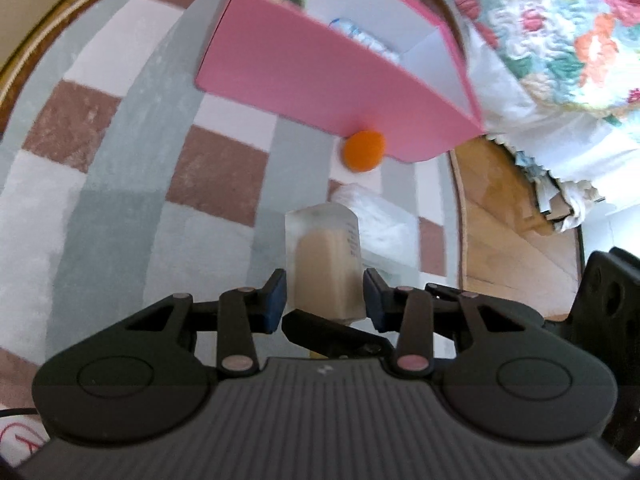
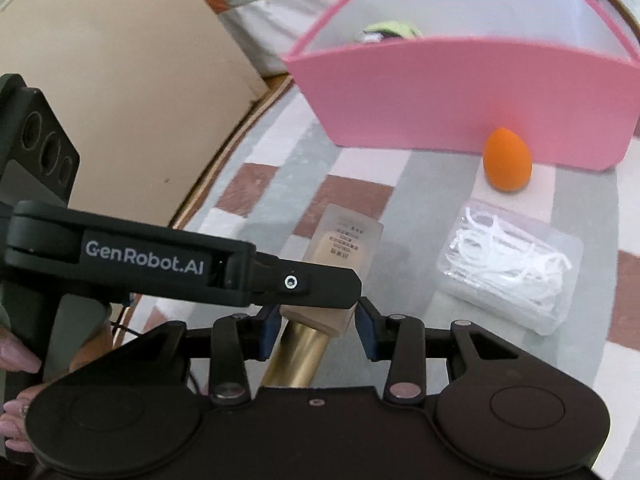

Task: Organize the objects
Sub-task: 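Lift the foundation bottle with both grippers and carry it over the pink box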

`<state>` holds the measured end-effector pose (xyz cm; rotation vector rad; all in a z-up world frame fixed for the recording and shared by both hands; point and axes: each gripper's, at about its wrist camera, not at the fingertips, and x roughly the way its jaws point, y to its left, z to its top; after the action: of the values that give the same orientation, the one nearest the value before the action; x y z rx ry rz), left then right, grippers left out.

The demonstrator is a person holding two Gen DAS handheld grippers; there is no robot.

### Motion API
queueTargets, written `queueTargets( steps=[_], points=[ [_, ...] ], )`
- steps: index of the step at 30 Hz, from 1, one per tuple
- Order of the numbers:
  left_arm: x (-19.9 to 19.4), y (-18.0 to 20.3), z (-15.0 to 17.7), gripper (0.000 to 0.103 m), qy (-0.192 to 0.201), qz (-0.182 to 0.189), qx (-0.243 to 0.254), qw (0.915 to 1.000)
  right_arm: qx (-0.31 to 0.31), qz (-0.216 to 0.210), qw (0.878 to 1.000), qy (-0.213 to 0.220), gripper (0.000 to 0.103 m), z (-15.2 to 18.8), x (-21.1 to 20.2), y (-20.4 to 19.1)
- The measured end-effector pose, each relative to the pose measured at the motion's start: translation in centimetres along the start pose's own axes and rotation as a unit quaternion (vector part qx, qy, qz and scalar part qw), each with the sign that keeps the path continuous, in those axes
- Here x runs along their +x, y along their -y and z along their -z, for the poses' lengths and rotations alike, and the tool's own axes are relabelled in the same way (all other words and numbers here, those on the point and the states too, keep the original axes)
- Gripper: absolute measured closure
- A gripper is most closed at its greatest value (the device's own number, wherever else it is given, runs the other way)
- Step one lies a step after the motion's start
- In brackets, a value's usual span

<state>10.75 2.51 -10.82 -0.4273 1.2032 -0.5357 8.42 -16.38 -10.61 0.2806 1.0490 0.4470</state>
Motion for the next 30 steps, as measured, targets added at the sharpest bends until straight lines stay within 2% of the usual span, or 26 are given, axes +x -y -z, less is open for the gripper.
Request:
queueTargets(
  steps=[8,14,18,23,30],
  points=[
    [-4.1,3.7,-0.2,0.064,0.039,0.019,0.014,0.9989,-0.054,0.005,0.998,0.024,0.057,-1.2,-5.2,-2.2],
    [-6.5,7.3,-2.5,0.064,0.049,0.015,0.047,0.9976,-0.079,0.024,0.995,0.051,0.057,-2.9,-8.6,-3.3],
    [-7.9,9.8,-5.5,0.064,0.066,0.012,0.075,0.995,-0.129,0.049,0.988,0.071,0.057,-5.4,-10.6,-4.3],
    [-8.4,12.3,-10.2,0.064,0.084,0.009,0.081,0.9931,-0.142,0.051,0.985,0.086,0.057,-10.2,-12.3,-3.5],
    [-5.1,14.3,-16.8,0.063,0.082,-0.006,0.072,0.994,-0.168,0.068,0.98,0.081,0.057,-16.3,-11.7,-1.0]
  ],
)
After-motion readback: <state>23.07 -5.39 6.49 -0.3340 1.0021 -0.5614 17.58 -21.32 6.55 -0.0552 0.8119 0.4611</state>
